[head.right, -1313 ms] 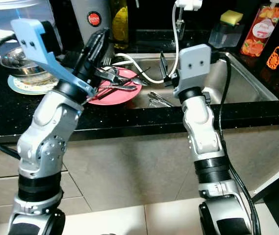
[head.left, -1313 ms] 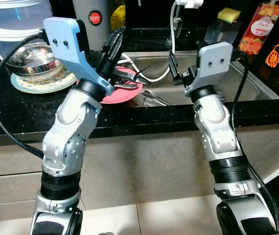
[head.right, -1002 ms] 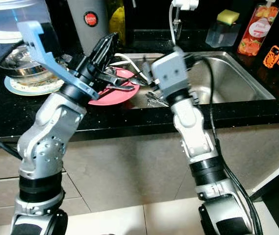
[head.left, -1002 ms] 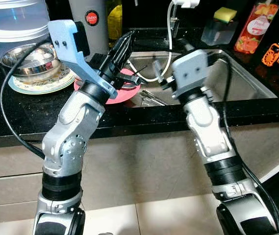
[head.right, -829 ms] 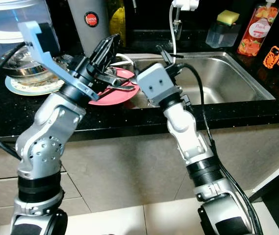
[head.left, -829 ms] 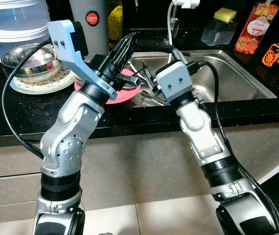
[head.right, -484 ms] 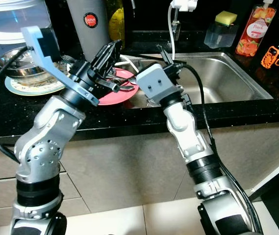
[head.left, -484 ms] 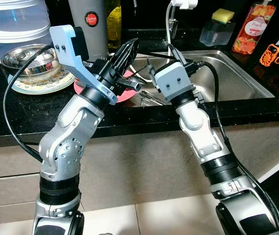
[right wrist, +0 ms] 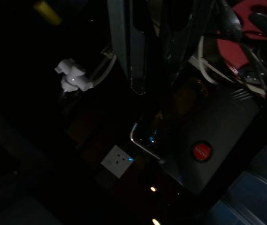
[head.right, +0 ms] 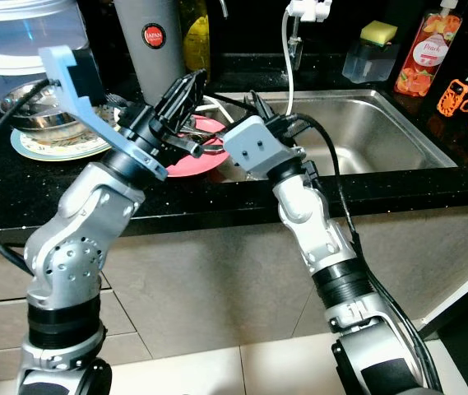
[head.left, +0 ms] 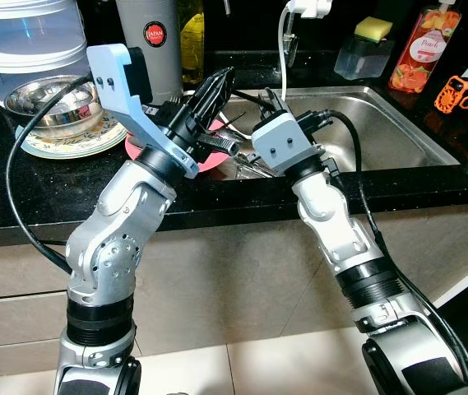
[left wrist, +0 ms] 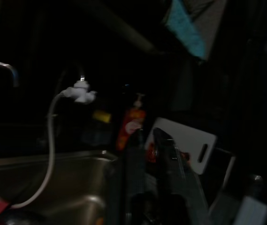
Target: Kitchen organization
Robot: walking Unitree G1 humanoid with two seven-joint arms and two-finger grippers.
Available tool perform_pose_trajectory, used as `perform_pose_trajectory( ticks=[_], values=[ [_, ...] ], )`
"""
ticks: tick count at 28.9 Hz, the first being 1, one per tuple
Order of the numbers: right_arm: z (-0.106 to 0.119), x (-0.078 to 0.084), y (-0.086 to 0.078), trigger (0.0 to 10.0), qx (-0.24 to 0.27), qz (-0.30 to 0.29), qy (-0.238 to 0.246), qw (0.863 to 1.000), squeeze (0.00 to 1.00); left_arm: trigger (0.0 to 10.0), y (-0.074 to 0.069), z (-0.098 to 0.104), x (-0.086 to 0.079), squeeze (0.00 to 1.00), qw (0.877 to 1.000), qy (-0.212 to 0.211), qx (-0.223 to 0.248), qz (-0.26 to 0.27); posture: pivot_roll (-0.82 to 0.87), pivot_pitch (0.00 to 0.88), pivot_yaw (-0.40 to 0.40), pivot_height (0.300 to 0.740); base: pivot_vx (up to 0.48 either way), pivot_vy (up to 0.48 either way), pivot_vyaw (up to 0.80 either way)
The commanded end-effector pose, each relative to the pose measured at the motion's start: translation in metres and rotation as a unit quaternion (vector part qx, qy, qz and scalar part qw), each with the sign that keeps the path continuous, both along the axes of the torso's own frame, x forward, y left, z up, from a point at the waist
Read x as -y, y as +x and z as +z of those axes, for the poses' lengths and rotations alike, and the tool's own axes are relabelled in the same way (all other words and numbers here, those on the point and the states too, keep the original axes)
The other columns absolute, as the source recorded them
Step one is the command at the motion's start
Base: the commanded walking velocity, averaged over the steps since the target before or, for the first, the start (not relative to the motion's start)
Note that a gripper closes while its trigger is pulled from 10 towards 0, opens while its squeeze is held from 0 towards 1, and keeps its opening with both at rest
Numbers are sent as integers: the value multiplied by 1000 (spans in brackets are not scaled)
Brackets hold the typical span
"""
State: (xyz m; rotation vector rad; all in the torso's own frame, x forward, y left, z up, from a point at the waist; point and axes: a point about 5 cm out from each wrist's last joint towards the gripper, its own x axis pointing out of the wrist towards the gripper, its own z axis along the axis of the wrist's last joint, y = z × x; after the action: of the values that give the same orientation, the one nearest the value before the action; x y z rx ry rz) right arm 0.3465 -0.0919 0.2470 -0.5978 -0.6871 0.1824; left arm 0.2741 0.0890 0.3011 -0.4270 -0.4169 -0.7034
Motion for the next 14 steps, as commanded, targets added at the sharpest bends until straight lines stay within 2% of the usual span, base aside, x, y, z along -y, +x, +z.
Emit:
perform_pose_trajectory(
  ticks=[1,2,5,6,10,12,14],
  values=[
    [7,10,2,0,8,-16,23,1000,0,10000,2,-3,-2,933,1000,-3,-8,10,172,0,-20,740,0,0,0],
    [6,10,3,10000,7,-20,21,1000,0,10000,3,-3,-3,1000,1000,-6,-8,8,170,0,-21,740,0,0,0],
    [4,12,5,10000,-1,-30,21,999,0,10000,5,-3,-7,1000,999,-9,-14,29,169,0,-20,740,0,0,0],
    [-1,17,11,10000,-25,-50,38,998,0,10000,6,-2,-12,0,999,-10,-10,53,169,0,-20,740,0,0,0],
    [-6,24,27,10000,-77,-74,66,992,0,10000,5,-2,-15,0,998,-10,-7,58,165,0,-16,740,0,0,0],
    [-7,24,31,10000,-87,-75,75,991,0,10000,6,-2,-15,0,998,-10,-8,58,165,0,-16,740,0,0,0],
    [-12,23,46,10000,-141,-82,105,981,0,10000,6,-3,-13,0,998,-9,-9,57,167,0,-15,740,0,0,0]
  ],
)
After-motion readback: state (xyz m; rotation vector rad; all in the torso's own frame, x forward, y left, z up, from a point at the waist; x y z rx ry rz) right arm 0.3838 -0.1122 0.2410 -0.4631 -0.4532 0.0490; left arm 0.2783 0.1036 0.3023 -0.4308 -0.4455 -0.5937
